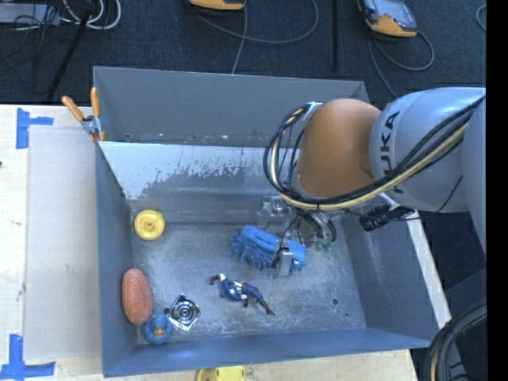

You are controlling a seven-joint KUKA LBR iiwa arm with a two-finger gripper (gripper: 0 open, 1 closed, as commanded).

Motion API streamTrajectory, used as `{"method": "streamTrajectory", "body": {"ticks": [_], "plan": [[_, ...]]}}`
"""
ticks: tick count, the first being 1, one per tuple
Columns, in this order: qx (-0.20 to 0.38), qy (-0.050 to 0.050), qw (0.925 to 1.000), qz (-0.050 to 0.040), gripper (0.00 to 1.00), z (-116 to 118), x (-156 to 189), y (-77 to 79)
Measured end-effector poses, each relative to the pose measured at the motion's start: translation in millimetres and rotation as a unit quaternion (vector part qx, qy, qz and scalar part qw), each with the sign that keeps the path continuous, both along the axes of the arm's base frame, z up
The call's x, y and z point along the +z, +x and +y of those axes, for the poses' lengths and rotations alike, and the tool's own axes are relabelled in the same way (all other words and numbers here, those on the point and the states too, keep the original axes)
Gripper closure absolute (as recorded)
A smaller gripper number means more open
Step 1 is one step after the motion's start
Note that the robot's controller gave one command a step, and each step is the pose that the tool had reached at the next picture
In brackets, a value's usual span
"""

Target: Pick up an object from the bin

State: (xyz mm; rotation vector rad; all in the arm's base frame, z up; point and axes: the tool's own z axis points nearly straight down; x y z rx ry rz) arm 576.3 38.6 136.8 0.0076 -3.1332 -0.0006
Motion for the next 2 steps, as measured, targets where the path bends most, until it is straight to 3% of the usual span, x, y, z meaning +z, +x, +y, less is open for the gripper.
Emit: {"method": "streamTrajectory", "body": {"ticks": [1, 2], "plan": [[0.0, 0.0, 1.0, -0.004, 0.0, 0, 5, 1.7], [-0.071, 0.0, 0.9974, -0.0042, 1.0, 1, -62, -2.0]]}}
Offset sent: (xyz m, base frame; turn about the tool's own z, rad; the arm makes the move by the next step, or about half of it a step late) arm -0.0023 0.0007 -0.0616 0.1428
